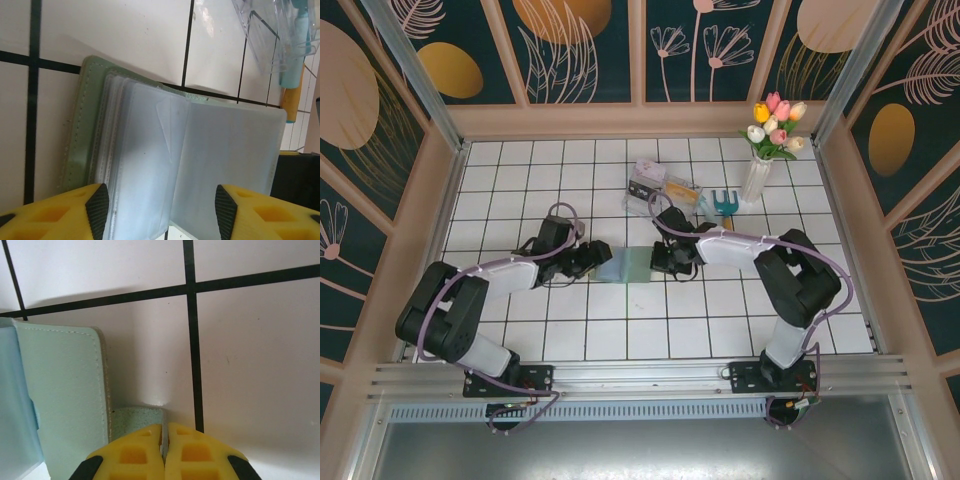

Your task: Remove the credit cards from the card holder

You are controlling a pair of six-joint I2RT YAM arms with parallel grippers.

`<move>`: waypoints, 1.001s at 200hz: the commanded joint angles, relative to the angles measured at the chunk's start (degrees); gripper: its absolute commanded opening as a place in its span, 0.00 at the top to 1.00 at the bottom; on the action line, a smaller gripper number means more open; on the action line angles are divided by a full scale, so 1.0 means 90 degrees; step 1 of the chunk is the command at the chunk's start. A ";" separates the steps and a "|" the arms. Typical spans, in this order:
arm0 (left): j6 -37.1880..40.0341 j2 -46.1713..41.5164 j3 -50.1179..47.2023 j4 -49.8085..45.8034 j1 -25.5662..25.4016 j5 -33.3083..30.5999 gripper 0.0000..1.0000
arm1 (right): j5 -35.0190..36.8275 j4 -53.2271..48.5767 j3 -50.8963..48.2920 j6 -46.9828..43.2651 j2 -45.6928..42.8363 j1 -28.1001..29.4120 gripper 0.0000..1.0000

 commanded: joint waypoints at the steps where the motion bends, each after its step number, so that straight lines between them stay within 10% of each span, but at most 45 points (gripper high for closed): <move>1: 0.0055 0.0133 0.0187 -0.0030 -0.0070 0.0189 0.44 | 0.0042 -0.0056 0.0044 0.0062 0.0128 -0.0043 0.96; 200: 0.0514 0.0485 0.0521 -0.0645 -0.0308 0.0017 0.38 | -0.0069 0.0042 0.0101 0.0051 0.0222 -0.0053 0.96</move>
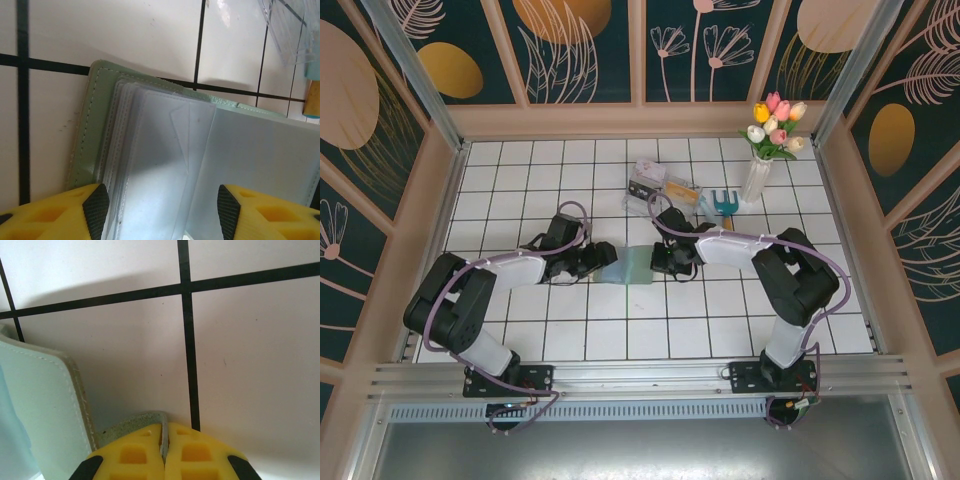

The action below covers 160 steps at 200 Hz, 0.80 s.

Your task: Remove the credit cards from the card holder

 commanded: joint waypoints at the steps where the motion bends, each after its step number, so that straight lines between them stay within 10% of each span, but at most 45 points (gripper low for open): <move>1: 0.0171 0.0145 0.0132 -0.0220 -0.0075 0.0266 0.38 | -0.0064 0.0025 0.0106 0.0056 0.0160 -0.0041 0.96; 116: -0.0132 -0.0071 0.0114 0.0866 -0.0271 0.1498 0.40 | -0.0132 0.0146 0.0134 0.0075 0.0060 -0.0051 0.96; 160: -0.0378 0.0093 0.0154 0.1208 -0.0497 0.1451 0.40 | -0.0008 0.0314 -0.0121 0.0300 -0.0450 -0.0145 0.79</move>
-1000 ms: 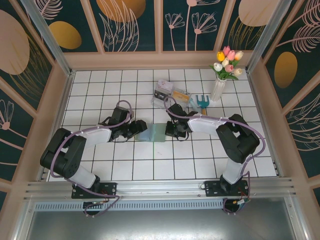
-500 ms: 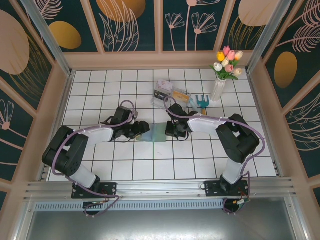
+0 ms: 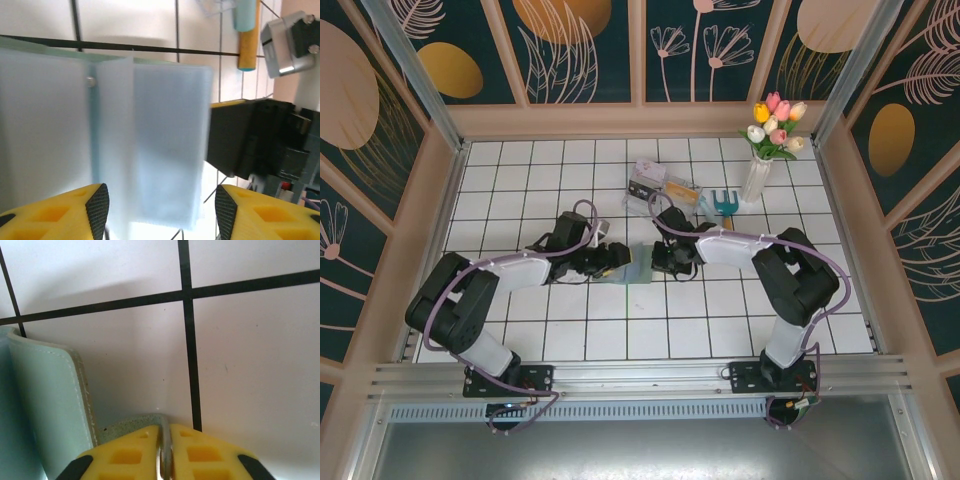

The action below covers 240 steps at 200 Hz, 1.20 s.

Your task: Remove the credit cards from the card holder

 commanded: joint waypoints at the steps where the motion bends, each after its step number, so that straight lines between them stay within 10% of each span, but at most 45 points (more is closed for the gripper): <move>1: -0.0214 0.0083 0.0112 0.0456 -0.0109 0.0119 0.40 | 0.0015 0.0221 -0.0128 0.0234 -0.0462 -0.0105 0.79; 82: -0.0355 0.0618 0.0331 0.0709 -0.0275 0.0109 0.42 | -0.0109 0.0762 -0.0810 0.0432 -0.1743 -0.0628 0.70; 145: -0.0285 0.0774 0.0356 0.0239 -0.0279 -0.0447 0.63 | -0.0758 0.1580 -0.0687 0.0542 -0.1790 -0.0451 0.80; 240: 0.0072 0.0173 0.0713 -0.0925 -0.0272 -0.1241 0.79 | -0.1164 0.1067 0.0202 0.0496 -0.0574 -0.0040 0.85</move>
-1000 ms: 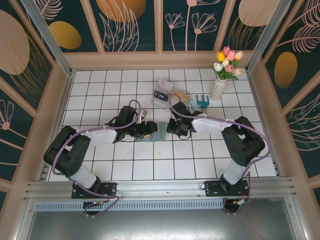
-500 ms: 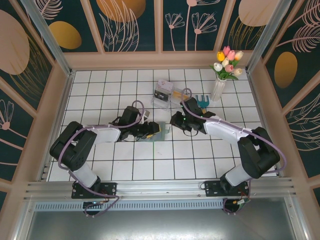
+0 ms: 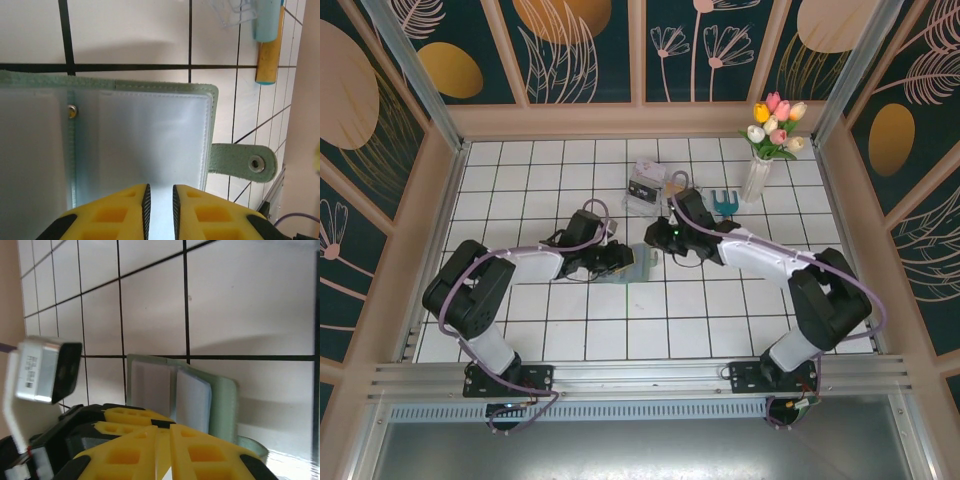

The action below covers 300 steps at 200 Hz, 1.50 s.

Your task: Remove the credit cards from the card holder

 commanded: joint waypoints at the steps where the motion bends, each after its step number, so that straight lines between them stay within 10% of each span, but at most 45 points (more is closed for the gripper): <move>1: 0.0215 -0.0484 0.0106 -0.0632 -0.0024 -0.0534 0.79 | -0.0263 -0.0268 0.0278 0.0044 0.0405 0.0090 0.85; 152: 0.0537 -0.1123 -0.0346 -0.1900 0.0611 -0.1655 0.68 | 0.0497 -0.2050 0.1610 -0.0782 0.2376 0.0002 0.84; 300: 0.0707 -0.1119 -0.0349 -0.1907 0.0696 -0.1231 0.70 | 0.1707 -0.3230 0.2997 -0.0035 0.1698 0.0966 0.78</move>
